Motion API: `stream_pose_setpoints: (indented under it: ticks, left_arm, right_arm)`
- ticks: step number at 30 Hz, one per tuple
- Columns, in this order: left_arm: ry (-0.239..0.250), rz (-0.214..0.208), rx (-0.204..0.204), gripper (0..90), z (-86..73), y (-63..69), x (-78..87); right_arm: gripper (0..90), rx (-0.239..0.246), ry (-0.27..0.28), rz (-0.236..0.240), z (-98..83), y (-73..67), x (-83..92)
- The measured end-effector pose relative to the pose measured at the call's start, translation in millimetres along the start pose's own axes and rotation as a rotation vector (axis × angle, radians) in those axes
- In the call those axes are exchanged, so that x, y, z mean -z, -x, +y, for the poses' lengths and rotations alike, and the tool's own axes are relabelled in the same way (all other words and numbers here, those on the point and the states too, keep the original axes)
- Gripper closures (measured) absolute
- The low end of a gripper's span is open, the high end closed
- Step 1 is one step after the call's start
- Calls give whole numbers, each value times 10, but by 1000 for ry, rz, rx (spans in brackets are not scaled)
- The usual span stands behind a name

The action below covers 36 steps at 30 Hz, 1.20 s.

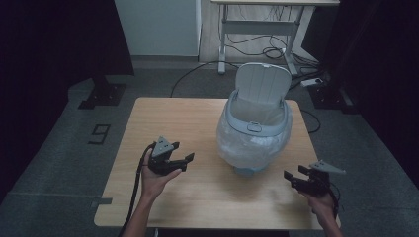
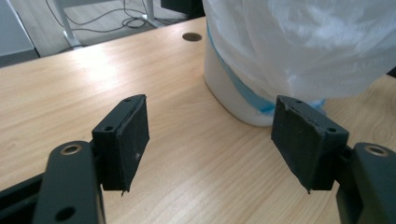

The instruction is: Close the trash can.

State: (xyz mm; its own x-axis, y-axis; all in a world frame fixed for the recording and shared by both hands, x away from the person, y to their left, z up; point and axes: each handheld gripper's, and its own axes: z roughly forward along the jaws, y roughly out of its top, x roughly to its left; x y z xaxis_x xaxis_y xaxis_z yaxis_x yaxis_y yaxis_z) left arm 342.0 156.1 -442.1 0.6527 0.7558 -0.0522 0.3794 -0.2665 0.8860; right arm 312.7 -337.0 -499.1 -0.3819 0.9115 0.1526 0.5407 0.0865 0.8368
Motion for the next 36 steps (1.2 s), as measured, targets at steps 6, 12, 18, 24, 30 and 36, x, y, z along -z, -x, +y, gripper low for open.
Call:
stream_pose_setpoints:
  ticks: [6,12,18,24,30,36]
  left_arm:
    - [-14,-8,11,273,-92,-9,-36]
    - [-32,-13,15,273,-168,-23,-66]
    - [-35,-11,18,274,-191,-42,-69]
    - [-36,-13,25,274,-212,-39,-73]
    - [-38,-14,22,274,-222,-24,-69]
    - [-41,-12,24,274,-239,-32,-74]
  right_arm:
    - [261,36,56,21,409,-19,162]
    - [251,59,118,54,867,-29,314]
    - [247,81,144,76,1107,-54,369]
    - [247,82,171,101,1379,-58,395]
    - [246,77,186,116,1557,-44,378]
    - [245,84,185,131,1733,-64,308]
